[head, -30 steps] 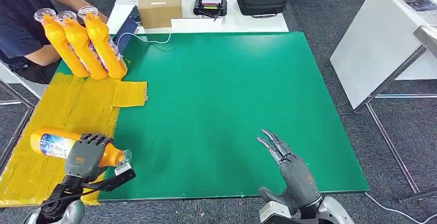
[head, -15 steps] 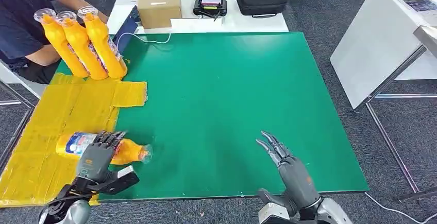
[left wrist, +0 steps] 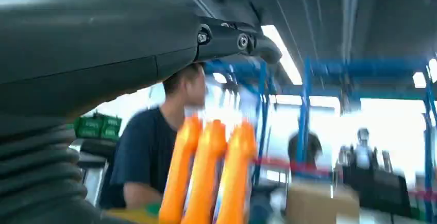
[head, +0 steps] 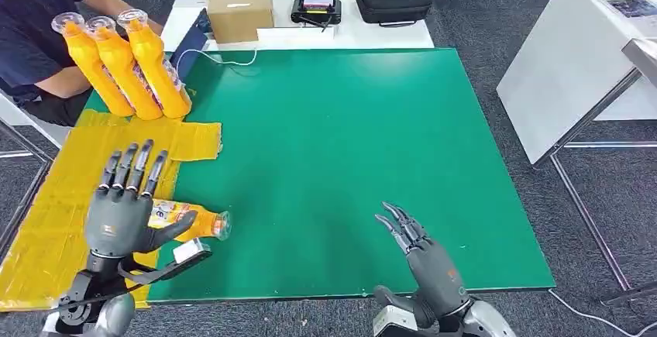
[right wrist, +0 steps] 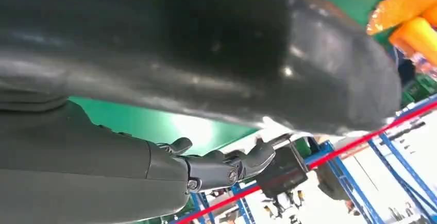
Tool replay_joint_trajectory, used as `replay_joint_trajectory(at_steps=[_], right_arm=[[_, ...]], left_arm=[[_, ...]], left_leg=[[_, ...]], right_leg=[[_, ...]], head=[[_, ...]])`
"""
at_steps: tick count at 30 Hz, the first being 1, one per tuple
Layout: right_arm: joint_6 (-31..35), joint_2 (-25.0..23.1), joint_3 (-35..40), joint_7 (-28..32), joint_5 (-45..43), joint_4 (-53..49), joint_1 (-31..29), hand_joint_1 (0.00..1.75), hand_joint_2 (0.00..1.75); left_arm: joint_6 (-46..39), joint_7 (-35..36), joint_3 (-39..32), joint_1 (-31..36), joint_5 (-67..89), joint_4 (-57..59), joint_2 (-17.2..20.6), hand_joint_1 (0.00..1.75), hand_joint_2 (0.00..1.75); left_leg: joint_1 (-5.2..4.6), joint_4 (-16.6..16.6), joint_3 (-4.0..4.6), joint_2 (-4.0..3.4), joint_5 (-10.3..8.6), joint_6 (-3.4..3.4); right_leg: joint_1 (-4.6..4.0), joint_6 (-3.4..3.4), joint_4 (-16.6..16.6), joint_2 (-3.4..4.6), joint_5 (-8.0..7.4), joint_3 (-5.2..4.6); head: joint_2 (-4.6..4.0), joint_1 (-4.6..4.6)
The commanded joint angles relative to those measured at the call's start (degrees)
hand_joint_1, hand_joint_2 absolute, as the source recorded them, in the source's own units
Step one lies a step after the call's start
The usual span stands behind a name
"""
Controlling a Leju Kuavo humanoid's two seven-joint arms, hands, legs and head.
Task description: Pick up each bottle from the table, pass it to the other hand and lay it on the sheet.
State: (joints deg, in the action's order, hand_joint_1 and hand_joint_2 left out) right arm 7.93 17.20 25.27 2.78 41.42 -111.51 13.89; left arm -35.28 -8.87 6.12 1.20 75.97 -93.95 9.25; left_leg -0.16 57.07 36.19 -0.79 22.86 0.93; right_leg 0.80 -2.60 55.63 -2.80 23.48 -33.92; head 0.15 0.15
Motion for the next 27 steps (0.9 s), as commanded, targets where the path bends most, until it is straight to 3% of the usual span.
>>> replay_joint_trajectory(at_steps=[1,3,4,5,8,9,11,18,22,27], right_arm=[[14.4,-11.3,0.5,8.6,1.7,-0.3,0.8,0.0,0.0],[18.9,-13.8,1.5,9.6,3.1,-0.9,0.7,0.0,0.0],[20.9,-15.0,2.7,9.9,2.9,-0.1,-0.3,0.0,0.0],[21.4,-16.0,4.9,13.6,-3.9,1.7,-2.4,0.0,0.0],[20.8,-19.3,9.9,21.5,-16.7,12.6,-12.5,0.0,0.0],[20.3,-20.7,11.7,21.7,-20.0,15.7,-15.9,0.0,0.0],[22.2,-21.9,13.6,22.9,-23.1,17.8,-18.7,0.0,0.0],[21.4,-20.6,17.9,22.5,-25.0,17.9,-20.9,0.0,0.0],[21.4,-20.6,17.9,22.5,-25.0,17.9,-20.9,0.0,0.0],[21.0,-20.3,18.7,22.5,-25.1,18.2,-21.5,0.0,0.0]], left_arm=[[1.9,-12.1,-2.3,-2.7,-31.0,-17.8,-5.9,0.0,0.0],[10.1,-17.6,-0.5,-6.0,-44.3,-24.2,-7.4,0.0,0.0],[14.5,-21.9,-0.2,-8.6,-50.1,-27.0,-9.0,0.0,0.0],[16.4,-25.5,1.7,-11.1,-51.1,-28.9,-10.6,0.0,0.0],[15.8,-28.9,8.3,-18.1,-51.3,-31.0,-10.4,0.0,0.0],[15.2,-30.3,9.0,-19.8,-53.6,-30.6,-10.8,0.0,0.0],[16.0,-30.4,9.8,-21.2,-55.4,-29.1,-11.1,0.0,0.0],[21.8,-29.6,7.7,-18.9,-62.4,-21.7,-12.4,0.0,0.0],[21.8,-29.6,7.7,-18.9,-62.4,-21.7,-12.4,0.0,0.0],[23.1,-28.7,7.3,-18.6,-61.8,-21.1,-13.0,0.0,0.0]], left_leg=[[0.1,0.0,-0.22,0.01,0.16,-0.08],[0.17,0.2,-0.37,0.01,0.4,-0.12],[0.12,0.1,-0.05,-0.09,0.21,-0.07],[0.17,0.3,-0.44,-0.19,0.54,-0.13],[0.15,0.1,-0.69,-0.7,0.6,-0.13],[0.06,-0.1,-0.35,-0.63,0.23,-0.07],[0.11,-0.1,-0.65,-0.92,0.42,-0.14],[0.11,-0.1,-0.46,-0.25,0.16,-0.18],[0.14,-0.1,-0.67,-0.3,0.26,-0.21],[0.11,-0.1,-0.51,-0.22,0.19,-0.17]], right_leg=[[-0.07,0.1,0.0,0.22,0.12,0.25],[-0.11,0.15,0.1,0.37,0.33,0.42],[-0.09,0.09,0.1,0.3,0.13,0.04],[-0.11,0.16,0.1,0.59,0.4,0.42],[-0.08,0.17,0.0,1.16,0.28,0.54],[-0.03,0.07,-0.2,0.82,-0.03,0.18],[-0.07,0.15,-0.2,1.25,0.03,0.44],[-0.04,0.22,-0.1,0.39,0.15,-0.04],[-0.08,0.23,-0.1,0.55,0.16,0.51],[-0.05,0.19,-0.1,0.4,0.15,0.41]], head=[[0.0,0.0],[0.0,0.02],[0.0,0.02],[0.0,0.02],[0.0,-0.07],[0.0,0.02],[0.0,-0.02],[0.0,0.0],[0.0,0.0],[0.0,0.02]])
